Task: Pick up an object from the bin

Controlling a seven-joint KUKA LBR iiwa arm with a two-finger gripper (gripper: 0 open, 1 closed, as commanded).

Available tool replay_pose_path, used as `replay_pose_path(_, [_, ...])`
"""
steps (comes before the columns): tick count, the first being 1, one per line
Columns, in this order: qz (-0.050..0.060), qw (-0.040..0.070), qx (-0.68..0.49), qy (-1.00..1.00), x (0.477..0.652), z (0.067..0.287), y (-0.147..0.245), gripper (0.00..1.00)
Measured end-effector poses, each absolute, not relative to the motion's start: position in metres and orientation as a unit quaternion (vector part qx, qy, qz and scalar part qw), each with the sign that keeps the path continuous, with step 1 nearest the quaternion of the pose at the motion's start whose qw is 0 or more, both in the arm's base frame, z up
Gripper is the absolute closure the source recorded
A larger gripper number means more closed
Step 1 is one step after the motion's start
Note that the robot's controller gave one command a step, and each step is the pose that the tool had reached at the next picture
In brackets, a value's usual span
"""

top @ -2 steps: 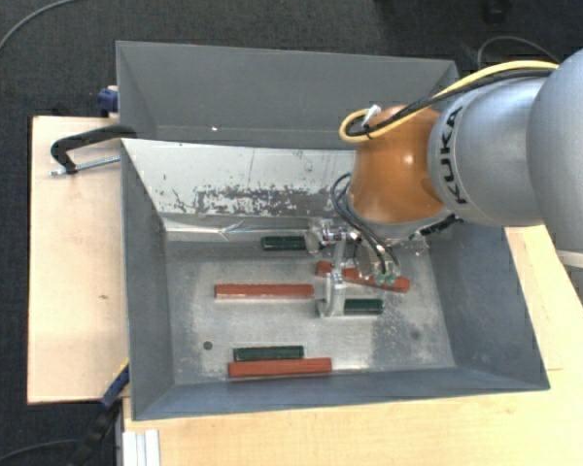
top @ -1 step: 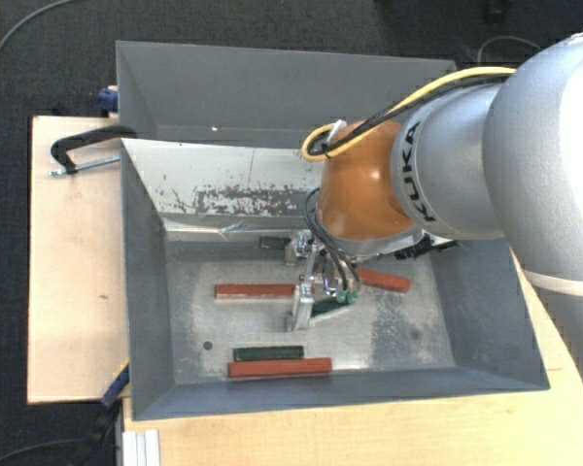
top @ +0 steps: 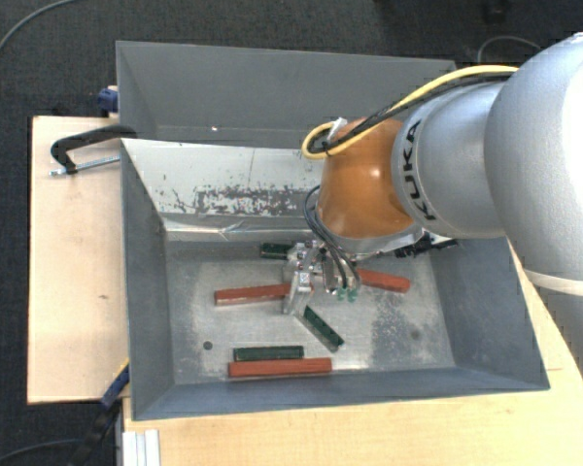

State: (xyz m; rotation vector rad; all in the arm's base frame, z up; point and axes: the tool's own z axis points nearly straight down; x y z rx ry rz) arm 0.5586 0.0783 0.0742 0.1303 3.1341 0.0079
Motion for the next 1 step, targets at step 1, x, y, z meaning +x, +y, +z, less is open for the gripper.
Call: replay_pose_path(1, [0.002, 0.009, 0.008, 1.0, 0.6031, 0.2229, 0.0935, 1.0])
